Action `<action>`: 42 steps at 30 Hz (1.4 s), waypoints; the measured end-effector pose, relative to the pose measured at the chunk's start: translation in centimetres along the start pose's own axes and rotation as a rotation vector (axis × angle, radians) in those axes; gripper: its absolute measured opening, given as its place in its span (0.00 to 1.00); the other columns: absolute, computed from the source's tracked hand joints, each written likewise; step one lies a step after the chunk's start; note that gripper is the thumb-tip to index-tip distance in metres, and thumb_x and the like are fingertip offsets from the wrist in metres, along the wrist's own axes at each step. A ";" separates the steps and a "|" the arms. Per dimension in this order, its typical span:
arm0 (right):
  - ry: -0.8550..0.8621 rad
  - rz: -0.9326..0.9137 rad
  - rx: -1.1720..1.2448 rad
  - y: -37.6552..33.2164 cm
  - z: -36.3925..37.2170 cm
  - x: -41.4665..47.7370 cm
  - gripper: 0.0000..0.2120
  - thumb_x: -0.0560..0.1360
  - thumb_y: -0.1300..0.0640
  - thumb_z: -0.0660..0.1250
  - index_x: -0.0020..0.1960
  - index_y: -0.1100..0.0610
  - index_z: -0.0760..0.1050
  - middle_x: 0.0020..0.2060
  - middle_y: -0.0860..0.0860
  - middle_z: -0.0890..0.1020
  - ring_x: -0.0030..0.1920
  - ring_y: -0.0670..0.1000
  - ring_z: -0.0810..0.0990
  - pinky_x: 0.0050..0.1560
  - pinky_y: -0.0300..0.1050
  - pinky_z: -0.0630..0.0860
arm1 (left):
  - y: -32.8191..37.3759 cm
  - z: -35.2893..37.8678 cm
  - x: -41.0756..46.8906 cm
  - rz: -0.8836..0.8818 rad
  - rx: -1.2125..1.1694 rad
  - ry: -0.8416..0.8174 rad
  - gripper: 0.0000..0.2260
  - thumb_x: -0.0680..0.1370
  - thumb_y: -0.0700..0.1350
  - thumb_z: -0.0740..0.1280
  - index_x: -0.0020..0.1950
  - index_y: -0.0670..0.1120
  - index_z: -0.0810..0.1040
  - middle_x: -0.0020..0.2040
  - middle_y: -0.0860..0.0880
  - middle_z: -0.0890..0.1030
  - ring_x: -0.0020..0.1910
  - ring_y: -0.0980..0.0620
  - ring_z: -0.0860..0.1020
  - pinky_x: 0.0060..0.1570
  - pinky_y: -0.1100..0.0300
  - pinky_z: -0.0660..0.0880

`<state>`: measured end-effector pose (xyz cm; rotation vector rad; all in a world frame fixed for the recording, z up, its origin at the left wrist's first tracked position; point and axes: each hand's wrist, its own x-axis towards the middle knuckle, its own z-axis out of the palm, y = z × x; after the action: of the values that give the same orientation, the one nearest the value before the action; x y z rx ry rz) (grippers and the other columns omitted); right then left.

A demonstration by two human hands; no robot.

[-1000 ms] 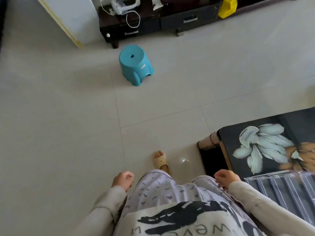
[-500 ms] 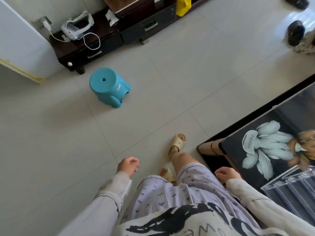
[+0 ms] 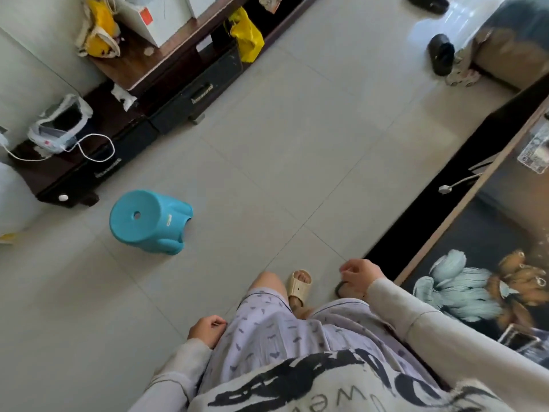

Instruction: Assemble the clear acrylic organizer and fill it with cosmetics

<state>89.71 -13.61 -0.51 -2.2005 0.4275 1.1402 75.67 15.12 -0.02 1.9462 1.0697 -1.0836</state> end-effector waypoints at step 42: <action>0.377 0.472 0.783 -2.0 -27.6 15.6 0.06 0.75 0.64 0.60 0.46 0.58 0.74 0.41 0.54 0.77 0.34 0.51 0.74 0.28 0.30 0.68 | 62.0 -5.4 14.3 0.439 0.885 -0.163 0.11 0.76 0.38 0.62 0.35 0.49 0.72 0.43 0.46 0.77 0.44 0.51 0.73 0.45 0.65 0.65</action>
<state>116.86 -30.20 -0.46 -1.6219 1.3520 0.5872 136.78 -3.44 -0.97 2.5114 0.0031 -1.5607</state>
